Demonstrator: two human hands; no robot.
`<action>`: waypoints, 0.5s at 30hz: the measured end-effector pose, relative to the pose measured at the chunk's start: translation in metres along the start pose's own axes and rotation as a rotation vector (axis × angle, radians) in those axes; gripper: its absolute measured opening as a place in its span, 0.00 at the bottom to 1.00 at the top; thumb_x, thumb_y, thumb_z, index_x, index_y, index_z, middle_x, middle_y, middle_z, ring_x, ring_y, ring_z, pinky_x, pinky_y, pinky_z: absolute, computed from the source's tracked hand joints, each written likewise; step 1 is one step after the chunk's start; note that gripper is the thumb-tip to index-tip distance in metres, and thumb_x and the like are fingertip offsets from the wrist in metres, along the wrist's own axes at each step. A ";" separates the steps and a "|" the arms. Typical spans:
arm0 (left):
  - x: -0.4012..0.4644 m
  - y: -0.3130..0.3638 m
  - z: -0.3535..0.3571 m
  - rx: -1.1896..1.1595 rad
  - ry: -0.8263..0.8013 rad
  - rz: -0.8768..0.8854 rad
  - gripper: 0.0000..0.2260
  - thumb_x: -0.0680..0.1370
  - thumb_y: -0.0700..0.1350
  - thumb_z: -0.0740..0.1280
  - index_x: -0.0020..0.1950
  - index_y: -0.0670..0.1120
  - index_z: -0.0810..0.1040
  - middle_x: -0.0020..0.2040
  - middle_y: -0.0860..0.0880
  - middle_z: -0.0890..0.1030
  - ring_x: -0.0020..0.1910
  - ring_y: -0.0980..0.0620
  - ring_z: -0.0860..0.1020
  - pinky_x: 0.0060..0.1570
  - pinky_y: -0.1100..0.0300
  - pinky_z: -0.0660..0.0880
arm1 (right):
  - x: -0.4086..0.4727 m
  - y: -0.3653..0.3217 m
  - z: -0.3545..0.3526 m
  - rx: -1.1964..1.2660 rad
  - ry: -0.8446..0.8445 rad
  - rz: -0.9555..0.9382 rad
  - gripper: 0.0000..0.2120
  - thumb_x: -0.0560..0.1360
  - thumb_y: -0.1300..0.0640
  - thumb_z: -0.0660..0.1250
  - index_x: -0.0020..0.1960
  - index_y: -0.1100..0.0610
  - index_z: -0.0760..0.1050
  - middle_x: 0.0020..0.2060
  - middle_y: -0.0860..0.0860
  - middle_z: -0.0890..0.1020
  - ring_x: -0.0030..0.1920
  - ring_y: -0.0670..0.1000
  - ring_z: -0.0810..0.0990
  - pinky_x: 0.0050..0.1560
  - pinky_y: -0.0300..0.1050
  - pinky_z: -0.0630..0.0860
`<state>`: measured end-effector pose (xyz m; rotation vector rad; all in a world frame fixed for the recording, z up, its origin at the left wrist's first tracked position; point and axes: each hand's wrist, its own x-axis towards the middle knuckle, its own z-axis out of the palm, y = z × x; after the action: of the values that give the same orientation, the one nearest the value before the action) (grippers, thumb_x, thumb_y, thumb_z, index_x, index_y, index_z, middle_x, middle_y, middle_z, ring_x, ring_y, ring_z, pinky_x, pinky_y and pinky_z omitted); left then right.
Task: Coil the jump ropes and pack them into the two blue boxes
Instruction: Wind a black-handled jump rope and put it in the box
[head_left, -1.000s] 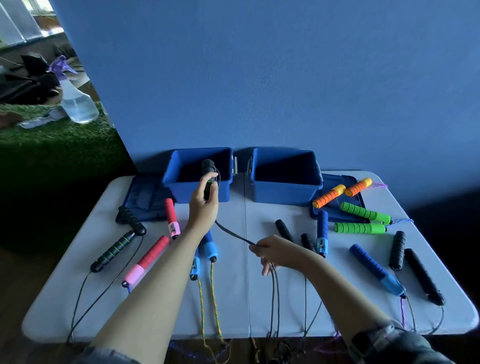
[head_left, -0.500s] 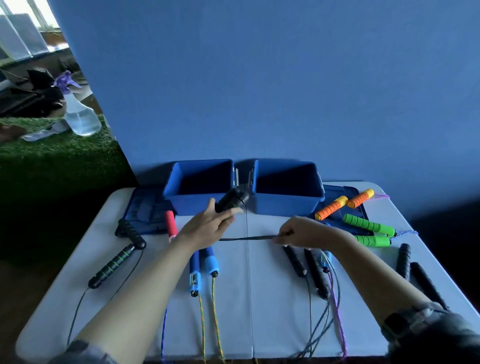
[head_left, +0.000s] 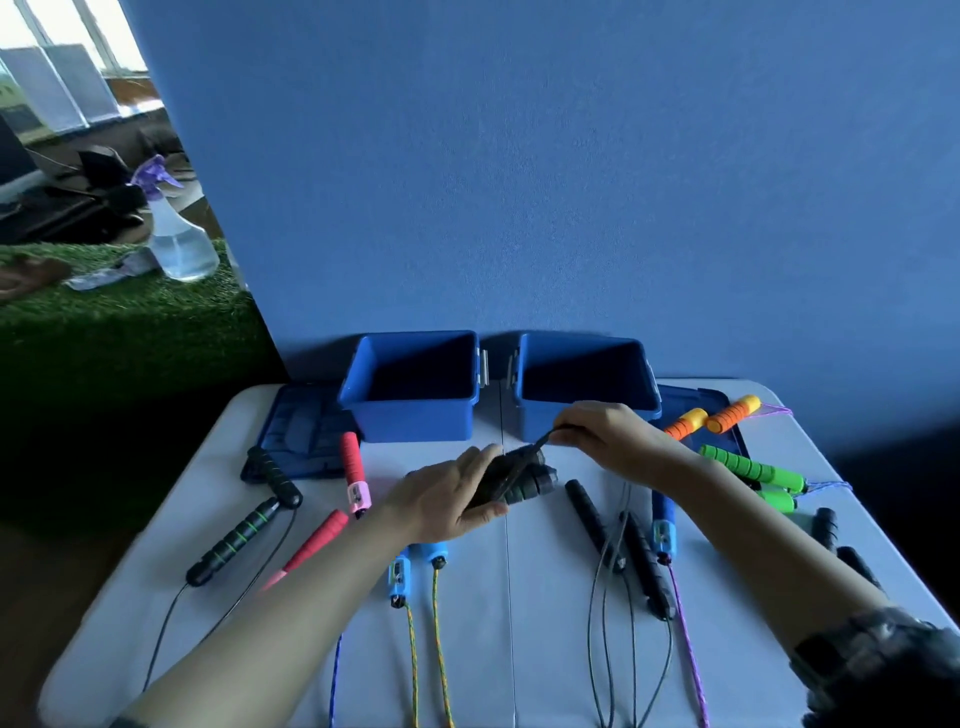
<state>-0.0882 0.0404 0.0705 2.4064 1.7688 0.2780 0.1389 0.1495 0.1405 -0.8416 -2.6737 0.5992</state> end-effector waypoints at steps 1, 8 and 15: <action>-0.003 0.005 -0.001 -0.007 -0.015 -0.019 0.37 0.76 0.71 0.47 0.75 0.48 0.50 0.62 0.42 0.72 0.51 0.39 0.78 0.45 0.49 0.76 | 0.001 0.000 0.001 0.013 0.006 -0.001 0.11 0.77 0.52 0.63 0.49 0.60 0.77 0.39 0.47 0.75 0.41 0.48 0.73 0.44 0.40 0.71; -0.028 0.066 -0.038 0.117 0.124 0.090 0.34 0.73 0.56 0.67 0.72 0.36 0.67 0.45 0.52 0.81 0.38 0.59 0.53 0.38 0.83 0.58 | 0.007 0.000 0.003 0.210 -0.195 0.177 0.10 0.76 0.55 0.66 0.55 0.54 0.82 0.44 0.42 0.81 0.48 0.41 0.79 0.52 0.33 0.72; -0.036 0.063 -0.030 -0.268 0.268 0.002 0.24 0.80 0.44 0.62 0.76 0.47 0.61 0.51 0.50 0.71 0.42 0.76 0.66 0.39 0.81 0.63 | -0.017 -0.001 0.038 0.321 -0.233 0.402 0.10 0.76 0.71 0.61 0.55 0.66 0.77 0.34 0.49 0.77 0.32 0.43 0.79 0.32 0.28 0.70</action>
<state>-0.0471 -0.0124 0.1117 2.2629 1.6989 0.8160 0.1375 0.1272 0.1053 -1.2860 -2.5049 1.2506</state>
